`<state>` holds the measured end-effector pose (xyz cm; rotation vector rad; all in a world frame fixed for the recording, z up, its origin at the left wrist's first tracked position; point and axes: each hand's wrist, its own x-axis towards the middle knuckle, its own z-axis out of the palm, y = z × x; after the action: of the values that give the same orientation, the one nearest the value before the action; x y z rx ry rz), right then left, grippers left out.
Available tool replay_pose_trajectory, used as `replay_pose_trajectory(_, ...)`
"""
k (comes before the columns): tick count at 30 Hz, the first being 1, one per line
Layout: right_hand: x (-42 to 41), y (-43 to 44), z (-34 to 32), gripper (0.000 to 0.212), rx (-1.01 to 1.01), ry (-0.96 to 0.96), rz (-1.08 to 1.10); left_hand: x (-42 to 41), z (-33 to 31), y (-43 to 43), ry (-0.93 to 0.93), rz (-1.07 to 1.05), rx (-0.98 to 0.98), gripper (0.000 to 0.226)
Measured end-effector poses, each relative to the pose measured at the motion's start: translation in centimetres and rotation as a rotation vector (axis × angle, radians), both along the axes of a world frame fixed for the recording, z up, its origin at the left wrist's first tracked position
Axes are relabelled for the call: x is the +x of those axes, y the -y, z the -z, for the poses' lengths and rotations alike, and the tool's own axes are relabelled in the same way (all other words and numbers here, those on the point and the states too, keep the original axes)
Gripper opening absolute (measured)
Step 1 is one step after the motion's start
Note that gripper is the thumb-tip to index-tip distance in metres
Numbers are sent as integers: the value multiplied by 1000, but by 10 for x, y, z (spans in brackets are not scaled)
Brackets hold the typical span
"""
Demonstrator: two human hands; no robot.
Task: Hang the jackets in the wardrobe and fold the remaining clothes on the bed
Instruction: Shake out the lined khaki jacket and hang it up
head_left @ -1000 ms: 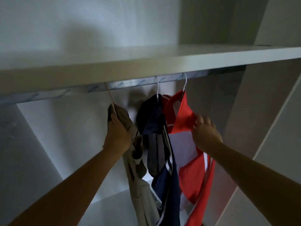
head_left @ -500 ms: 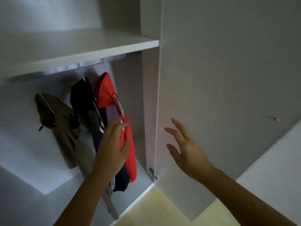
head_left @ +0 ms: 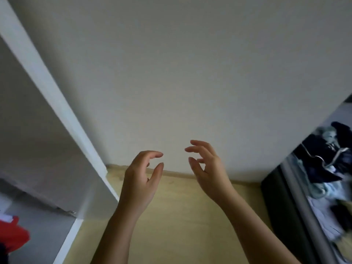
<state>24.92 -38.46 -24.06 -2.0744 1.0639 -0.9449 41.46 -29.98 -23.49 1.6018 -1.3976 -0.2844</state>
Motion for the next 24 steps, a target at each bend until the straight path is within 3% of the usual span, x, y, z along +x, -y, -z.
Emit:
replay_pose_trajectory(14, -265, 116, 37, 30, 160, 232, 741, -232, 42, 245, 12, 680, 104, 20)
replay_pose_trajectory(24, -419, 154, 52, 34, 197, 239, 1244, -451, 39, 401, 91, 1277, 165, 18)
